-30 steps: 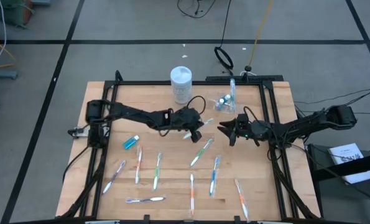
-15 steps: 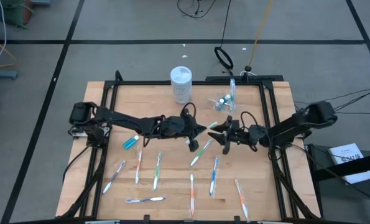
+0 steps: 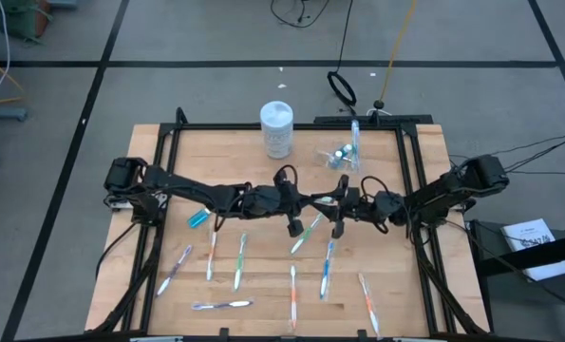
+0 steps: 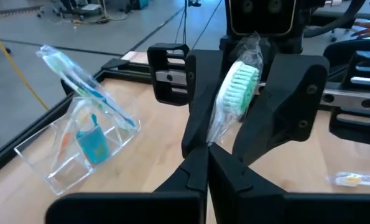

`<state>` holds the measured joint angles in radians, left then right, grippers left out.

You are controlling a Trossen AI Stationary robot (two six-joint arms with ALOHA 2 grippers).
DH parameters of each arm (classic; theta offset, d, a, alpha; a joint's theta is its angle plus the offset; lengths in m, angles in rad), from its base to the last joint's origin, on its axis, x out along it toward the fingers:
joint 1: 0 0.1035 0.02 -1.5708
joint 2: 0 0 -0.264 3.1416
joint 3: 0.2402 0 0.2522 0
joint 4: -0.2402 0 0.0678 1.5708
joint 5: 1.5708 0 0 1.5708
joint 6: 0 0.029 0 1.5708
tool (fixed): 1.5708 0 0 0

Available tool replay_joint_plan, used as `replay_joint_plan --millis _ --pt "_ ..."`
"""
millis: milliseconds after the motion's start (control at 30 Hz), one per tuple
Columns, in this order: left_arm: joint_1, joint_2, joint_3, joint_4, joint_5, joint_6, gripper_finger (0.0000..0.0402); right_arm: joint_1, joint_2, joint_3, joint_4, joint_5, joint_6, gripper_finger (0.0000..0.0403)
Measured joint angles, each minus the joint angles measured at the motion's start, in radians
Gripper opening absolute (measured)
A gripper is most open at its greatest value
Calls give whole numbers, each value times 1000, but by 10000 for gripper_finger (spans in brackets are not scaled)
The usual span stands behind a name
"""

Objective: Pick & Place toothbrushing station
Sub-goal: Put the white and green toothbrush into the transparent mesh organizer

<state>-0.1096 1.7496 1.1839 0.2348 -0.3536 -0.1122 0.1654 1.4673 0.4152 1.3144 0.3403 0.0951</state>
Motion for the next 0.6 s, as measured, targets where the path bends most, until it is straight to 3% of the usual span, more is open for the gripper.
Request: replay_joint_plan --millis 600 --pt "-4 -1 1 14 -15 1 15 0 -50 -1 6 4 -109 88"
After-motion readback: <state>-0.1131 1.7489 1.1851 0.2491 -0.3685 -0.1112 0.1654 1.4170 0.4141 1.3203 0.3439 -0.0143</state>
